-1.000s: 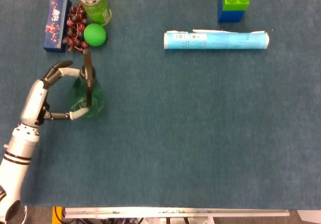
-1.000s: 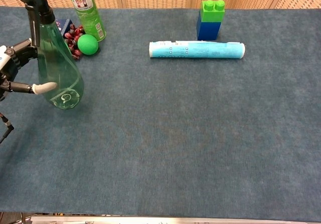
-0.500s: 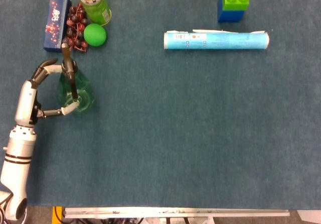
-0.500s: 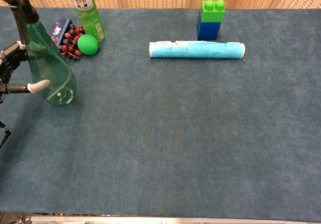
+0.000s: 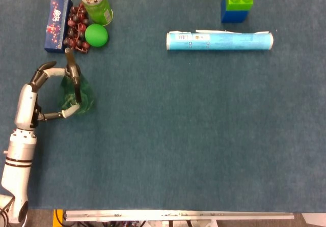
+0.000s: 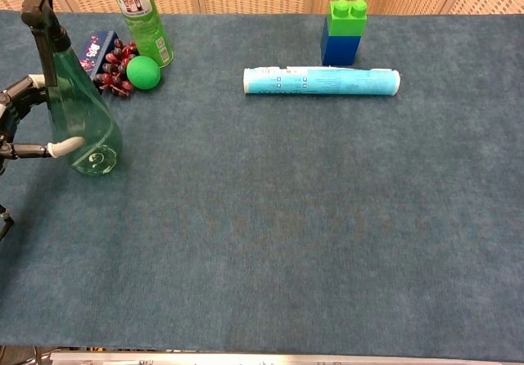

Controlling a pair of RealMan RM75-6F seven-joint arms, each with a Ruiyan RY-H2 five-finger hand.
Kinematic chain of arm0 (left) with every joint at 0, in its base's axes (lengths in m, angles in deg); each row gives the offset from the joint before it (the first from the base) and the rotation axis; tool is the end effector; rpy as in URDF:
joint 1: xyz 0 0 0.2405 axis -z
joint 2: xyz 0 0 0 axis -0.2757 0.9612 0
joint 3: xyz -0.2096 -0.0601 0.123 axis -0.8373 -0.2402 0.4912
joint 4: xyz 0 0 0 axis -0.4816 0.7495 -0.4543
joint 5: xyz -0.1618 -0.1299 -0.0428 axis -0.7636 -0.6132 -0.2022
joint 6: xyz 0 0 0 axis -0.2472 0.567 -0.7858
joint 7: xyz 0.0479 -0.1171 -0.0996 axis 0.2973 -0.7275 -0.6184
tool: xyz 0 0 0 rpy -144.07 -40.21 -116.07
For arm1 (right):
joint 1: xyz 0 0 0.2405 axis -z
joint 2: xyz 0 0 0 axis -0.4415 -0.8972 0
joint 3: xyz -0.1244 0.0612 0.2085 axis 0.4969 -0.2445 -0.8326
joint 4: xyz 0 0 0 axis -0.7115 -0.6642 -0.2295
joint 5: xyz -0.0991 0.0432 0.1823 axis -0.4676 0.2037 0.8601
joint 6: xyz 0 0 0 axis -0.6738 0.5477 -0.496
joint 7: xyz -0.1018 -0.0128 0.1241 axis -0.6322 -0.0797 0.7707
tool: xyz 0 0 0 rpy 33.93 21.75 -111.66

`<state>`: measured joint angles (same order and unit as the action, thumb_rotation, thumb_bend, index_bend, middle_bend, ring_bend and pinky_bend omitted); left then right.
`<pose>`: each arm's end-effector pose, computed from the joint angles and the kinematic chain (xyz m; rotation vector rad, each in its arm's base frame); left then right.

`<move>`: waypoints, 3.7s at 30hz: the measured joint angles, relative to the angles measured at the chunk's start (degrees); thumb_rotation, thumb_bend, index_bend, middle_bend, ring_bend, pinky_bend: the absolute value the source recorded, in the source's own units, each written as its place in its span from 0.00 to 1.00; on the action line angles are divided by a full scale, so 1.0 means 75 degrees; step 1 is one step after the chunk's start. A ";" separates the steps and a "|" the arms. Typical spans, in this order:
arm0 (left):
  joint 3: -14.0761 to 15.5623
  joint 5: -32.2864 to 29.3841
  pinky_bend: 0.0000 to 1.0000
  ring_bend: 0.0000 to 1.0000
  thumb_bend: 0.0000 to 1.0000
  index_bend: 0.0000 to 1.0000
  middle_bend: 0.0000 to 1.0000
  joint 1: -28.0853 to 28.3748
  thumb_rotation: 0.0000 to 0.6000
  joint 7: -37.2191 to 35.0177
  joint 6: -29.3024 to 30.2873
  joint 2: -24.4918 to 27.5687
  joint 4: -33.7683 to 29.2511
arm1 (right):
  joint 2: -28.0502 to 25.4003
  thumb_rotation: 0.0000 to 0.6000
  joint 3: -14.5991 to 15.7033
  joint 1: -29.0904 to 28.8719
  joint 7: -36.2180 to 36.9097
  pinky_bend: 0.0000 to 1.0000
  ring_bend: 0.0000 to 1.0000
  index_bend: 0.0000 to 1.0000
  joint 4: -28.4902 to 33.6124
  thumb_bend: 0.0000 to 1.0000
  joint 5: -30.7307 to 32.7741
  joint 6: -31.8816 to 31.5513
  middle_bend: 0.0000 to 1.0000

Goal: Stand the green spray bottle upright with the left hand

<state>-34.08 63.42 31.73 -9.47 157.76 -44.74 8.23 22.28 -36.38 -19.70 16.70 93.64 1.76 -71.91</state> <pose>-0.3152 0.2621 0.0076 -1.1354 -1.4687 -1.7277 -0.3569 -0.1556 0.2614 0.9140 -0.9231 1.0049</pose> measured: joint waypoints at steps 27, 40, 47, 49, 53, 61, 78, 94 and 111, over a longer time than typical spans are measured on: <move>-0.0066 -0.0166 0.19 0.12 0.07 0.29 0.23 -0.0048 1.00 -0.0199 -0.0225 -0.0089 0.0222 | -0.0001 1.00 0.0009 0.0025 0.0022 0.36 0.25 0.48 0.0006 0.10 -0.0030 -0.0051 0.34; -0.0094 -0.0171 0.18 0.12 0.07 0.28 0.15 -0.0081 1.00 -0.0253 -0.0165 0.0007 0.0102 | 0.0004 1.00 0.0019 0.0042 0.0042 0.36 0.26 0.48 0.0005 0.10 -0.0069 -0.0098 0.34; -0.0090 -0.0183 0.18 0.10 0.07 0.27 0.06 -0.0091 1.00 -0.0316 -0.0221 0.0053 0.0063 | -0.0004 1.00 0.0018 0.0047 0.0077 0.36 0.26 0.48 -0.0008 0.10 -0.0066 -0.0092 0.34; -0.0087 -0.0187 0.18 0.10 0.07 0.27 0.06 -0.0095 1.00 -0.0327 -0.0238 0.0065 0.0055 | -0.0005 1.00 0.0018 0.0047 0.0082 0.36 0.26 0.48 -0.0010 0.10 -0.0066 -0.0090 0.34; -0.0105 -0.0204 0.18 0.10 0.07 0.26 0.06 -0.0105 1.00 -0.0350 -0.0237 0.0076 0.0042 | -0.0007 1.00 0.0019 0.0046 0.0087 0.36 0.26 0.48 -0.0013 0.10 -0.0068 -0.0087 0.34; -0.0131 -0.0233 0.18 0.10 0.07 0.26 0.06 -0.0148 1.00 -0.0384 -0.0211 0.0120 0.0016 | -0.0010 1.00 0.0019 0.0044 0.0092 0.36 0.26 0.48 -0.0013 0.10 -0.0067 -0.0081 0.34; -0.0121 -0.0222 0.18 0.10 0.07 0.26 0.04 -0.0273 1.00 -0.0385 -0.0083 0.0171 -0.0044 | -0.0010 1.00 0.0021 0.0044 0.0080 0.36 0.26 0.48 -0.0005 0.10 -0.0074 -0.0088 0.34; -0.0065 -0.0178 0.16 0.06 0.03 0.17 0.00 -0.0299 1.00 -0.0133 -0.0172 0.0490 -0.0590 | -0.0008 1.00 0.0025 0.0066 0.0093 0.36 0.26 0.48 -0.0006 0.10 -0.0098 -0.0137 0.34; -0.0060 -0.0113 0.16 0.05 0.00 0.11 0.00 -0.0356 1.00 -0.0247 -0.0044 0.0684 -0.0827 | -0.0010 1.00 0.0029 0.0069 0.0113 0.36 0.26 0.48 -0.0006 0.10 -0.0113 -0.0142 0.34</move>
<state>-34.53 62.57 29.07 -11.32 157.42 -39.61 2.03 22.20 -36.16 -19.18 17.55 93.60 0.91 -72.98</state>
